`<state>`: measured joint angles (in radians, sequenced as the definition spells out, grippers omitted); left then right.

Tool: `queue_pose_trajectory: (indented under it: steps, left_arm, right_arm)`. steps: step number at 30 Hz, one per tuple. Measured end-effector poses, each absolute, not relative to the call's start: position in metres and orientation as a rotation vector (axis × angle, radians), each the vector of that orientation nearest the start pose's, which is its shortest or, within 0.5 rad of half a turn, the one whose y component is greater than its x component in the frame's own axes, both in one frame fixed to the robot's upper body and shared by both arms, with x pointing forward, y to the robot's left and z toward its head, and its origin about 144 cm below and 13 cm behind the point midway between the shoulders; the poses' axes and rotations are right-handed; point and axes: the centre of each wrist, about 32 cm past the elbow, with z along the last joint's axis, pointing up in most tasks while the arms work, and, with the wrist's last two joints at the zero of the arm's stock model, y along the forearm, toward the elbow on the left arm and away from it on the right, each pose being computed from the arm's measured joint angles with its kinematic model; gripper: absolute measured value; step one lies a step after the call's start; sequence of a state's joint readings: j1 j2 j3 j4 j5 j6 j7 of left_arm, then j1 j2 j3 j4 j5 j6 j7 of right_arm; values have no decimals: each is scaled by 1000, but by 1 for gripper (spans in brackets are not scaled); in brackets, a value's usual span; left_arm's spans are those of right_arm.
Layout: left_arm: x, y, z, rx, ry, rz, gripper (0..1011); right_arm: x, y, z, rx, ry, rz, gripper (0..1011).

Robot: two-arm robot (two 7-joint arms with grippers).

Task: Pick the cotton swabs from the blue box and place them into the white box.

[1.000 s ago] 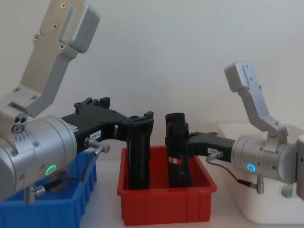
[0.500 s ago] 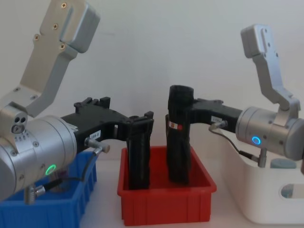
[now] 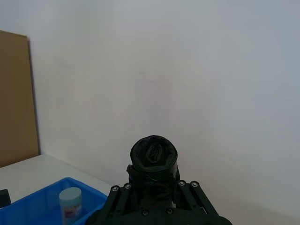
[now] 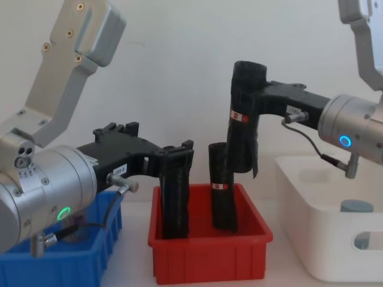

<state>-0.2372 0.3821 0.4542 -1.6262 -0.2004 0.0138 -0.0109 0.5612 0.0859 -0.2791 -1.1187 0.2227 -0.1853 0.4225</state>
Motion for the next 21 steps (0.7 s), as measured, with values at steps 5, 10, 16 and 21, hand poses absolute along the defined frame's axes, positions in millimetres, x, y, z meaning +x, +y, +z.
queue_pose_trajectory:
  steps: [5,10,16,21]
  left_arm:
    - [492,198,1204,61,-268,1124,1000]
    - [492,198,1204,61,-268,1124,1000]
    - [492,198,1204,61,-268,1124,999]
    - [492,198,1204,61,-268,1124,1000]
  right_arm:
    - [597,-190,1224,171,-218,-976,363]
    - [588,-198,1227,155,-221,-1032,360]
    - [580,-209,1228,130,-216,-1087,360]
    - [574,-215,1226,109,-206,-1121,360]
